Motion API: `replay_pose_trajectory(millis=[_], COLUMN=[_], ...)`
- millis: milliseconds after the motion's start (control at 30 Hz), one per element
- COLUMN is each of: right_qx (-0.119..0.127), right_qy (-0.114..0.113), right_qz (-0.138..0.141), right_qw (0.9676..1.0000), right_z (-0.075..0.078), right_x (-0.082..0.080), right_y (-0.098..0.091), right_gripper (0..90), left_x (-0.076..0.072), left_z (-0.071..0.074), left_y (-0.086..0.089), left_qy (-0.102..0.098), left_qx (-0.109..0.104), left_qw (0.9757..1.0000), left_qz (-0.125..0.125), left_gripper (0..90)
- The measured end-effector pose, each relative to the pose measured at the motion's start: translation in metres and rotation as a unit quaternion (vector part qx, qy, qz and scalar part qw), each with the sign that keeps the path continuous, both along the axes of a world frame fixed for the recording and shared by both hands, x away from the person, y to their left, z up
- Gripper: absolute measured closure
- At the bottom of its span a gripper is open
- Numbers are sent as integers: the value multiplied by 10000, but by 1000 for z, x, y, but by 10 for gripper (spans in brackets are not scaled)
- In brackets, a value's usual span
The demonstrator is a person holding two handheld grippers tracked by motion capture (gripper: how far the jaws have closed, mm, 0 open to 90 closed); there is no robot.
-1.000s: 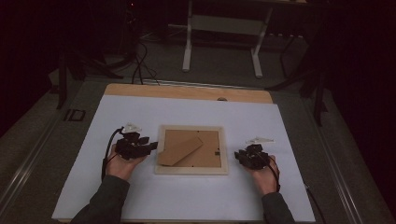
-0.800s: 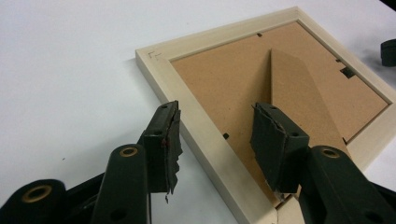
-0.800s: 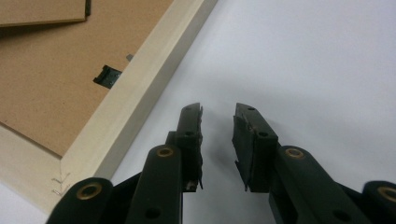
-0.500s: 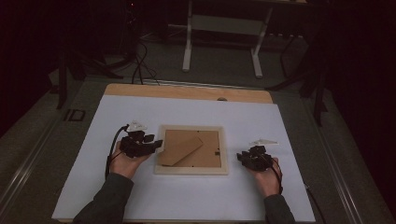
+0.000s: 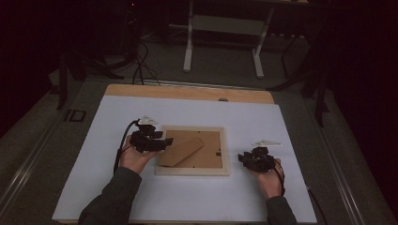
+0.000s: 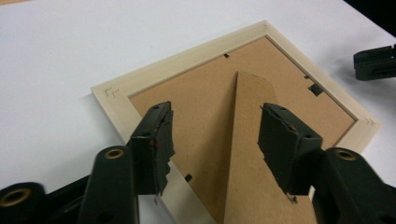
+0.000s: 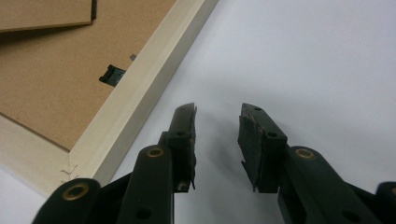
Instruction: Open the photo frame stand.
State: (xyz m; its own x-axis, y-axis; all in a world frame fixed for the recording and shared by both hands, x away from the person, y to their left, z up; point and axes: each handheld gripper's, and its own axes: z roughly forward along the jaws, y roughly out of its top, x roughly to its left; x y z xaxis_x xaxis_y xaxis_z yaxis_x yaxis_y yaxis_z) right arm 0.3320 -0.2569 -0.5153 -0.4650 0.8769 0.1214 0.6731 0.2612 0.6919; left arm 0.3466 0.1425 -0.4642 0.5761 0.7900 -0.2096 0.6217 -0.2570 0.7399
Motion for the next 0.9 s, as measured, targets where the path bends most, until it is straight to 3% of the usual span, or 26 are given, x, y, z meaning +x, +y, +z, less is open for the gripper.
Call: replay_pose_trajectory(millis=[200, 633, 900], right_qx=[75, 180, 210], right_qy=[16, -1, 91], right_qz=[-11, -65, -95], right_qw=[10000, 9998, 9997], right_z=[0, 2, -2], right_x=[0, -2, -1], right_y=[-2, -8, -10], right_gripper=[656, 650, 641], left_x=[5, 10, 13], left_z=[1, -6, -11], left_y=[-7, -26, -34], left_qy=[2, 119, 324], left_qx=[-63, 175, 228], left_qw=[9999, 9987, 9971], left_qz=[-82, -471, -649], left_gripper=[420, 366, 322])
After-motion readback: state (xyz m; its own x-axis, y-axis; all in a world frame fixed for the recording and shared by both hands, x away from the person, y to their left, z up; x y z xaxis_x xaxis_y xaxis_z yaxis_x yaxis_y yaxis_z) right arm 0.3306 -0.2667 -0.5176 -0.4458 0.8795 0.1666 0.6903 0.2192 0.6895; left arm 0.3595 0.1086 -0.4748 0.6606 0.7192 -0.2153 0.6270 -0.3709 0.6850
